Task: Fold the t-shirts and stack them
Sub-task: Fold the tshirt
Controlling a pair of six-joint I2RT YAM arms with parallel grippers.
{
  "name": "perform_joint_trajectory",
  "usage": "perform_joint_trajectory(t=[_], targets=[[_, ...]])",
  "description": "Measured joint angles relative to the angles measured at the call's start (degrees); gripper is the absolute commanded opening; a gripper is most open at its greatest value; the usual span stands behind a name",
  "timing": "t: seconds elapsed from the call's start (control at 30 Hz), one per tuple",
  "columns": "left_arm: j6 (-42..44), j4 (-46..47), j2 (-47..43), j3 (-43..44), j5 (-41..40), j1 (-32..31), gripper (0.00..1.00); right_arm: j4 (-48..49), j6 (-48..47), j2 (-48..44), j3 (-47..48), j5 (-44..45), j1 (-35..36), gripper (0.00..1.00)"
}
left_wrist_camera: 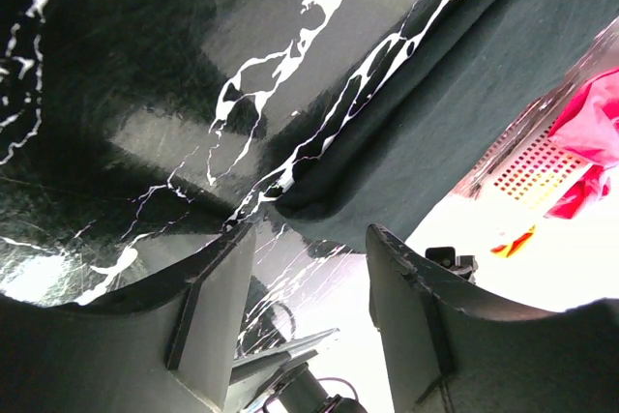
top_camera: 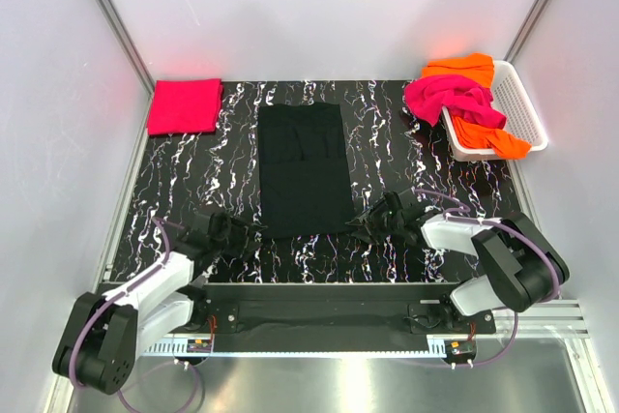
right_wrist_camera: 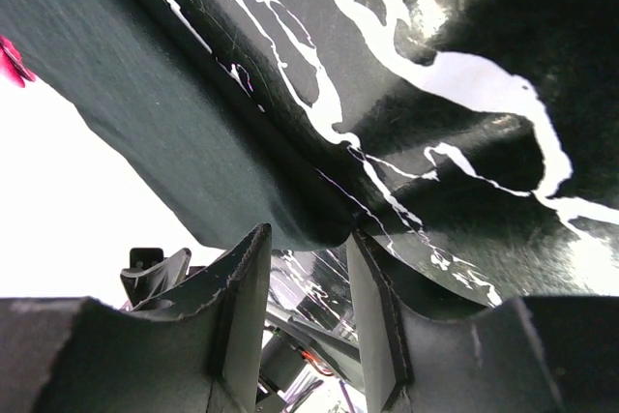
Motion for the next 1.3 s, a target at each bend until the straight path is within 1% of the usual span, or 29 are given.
perform_joint_trajectory(t=[0.07,0.17,0.23,0.27,0.3,0.33,0.37,0.4,0.43,0.47,0.5,0.63,0.7,0.77,0.87,1.07,1.3], targets=[[-0.2,0.7,0.8,0.0,0.1,0.0,0.56,0.5,0.2,0.4,0.1,-0.1,0.0,0.45],[-0.3,2.7,4.2,0.9,0.6,-0.1,0.5,1.2,0.6,1.0,0.2,-0.2,0.1,0.44],[0.0,3.8,7.4,2.3,0.9,-0.1,0.41,1.7,1.1,1.5,0.4,-0.3,0.1,0.44],[0.3,4.1,8.8,2.9,0.8,-0.2,0.35,2.1,1.2,1.7,0.4,-0.3,0.1,0.43],[0.5,4.6,9.8,3.1,0.9,-0.2,0.29,2.4,1.3,2.1,0.5,-0.3,0.1,0.39],[0.8,5.2,10.7,3.3,1.1,-0.2,0.19,2.7,1.4,2.4,0.5,-0.2,0.1,0.35],[1.0,5.6,11.3,3.3,1.1,-0.2,0.14,3.0,1.6,2.8,0.6,-0.3,0.1,0.32],[1.4,5.9,11.8,3.3,0.9,-0.2,0.07,3.0,1.8,3.1,0.7,-0.3,0.1,0.2],[1.6,6.7,12.3,3.3,1.2,-0.2,0.0,3.1,1.6,3.4,0.7,-0.3,0.2,0.13],[2.0,7.4,12.7,3.3,1.3,-0.2,0.0,3.1,1.9,3.9,0.7,-0.3,0.2,0.03],[2.3,7.9,13.0,3.2,1.6,-0.2,0.0,3.2,2.0,4.0,0.7,-0.2,0.2,0.0],[4.5,8.3,12.7,3.3,2.1,-0.3,0.0,3.8,1.7,3.4,-0.3,-0.2,0.2,0.0],[6.1,5.6,10.5,3.5,2.0,-0.8,0.0,2.3,0.6,1.6,-1.1,-0.3,0.2,0.0],[7.2,0.7,6.5,3.4,2.0,-1.5,0.0,-1.2,-1.1,-2.3,-2.3,-0.4,0.2,0.0],[8.0,-5.6,-2.6,2.9,2.5,-2.7,0.0,-7.8,-3.5,-10.3,-4.2,-1.4,0.5,0.0],[9.2,-13.5,-18.3,2.9,5.0,-2.9,0.0,-20.4,-8.8,-21.4,-1.9,-3.3,1.4,0.0],[10.2,-23.5,-29.4,3.2,8.0,-3.1,0.0,-30.9,-10.4,-31.5,-1.5,-5.9,3.6,0.0]])
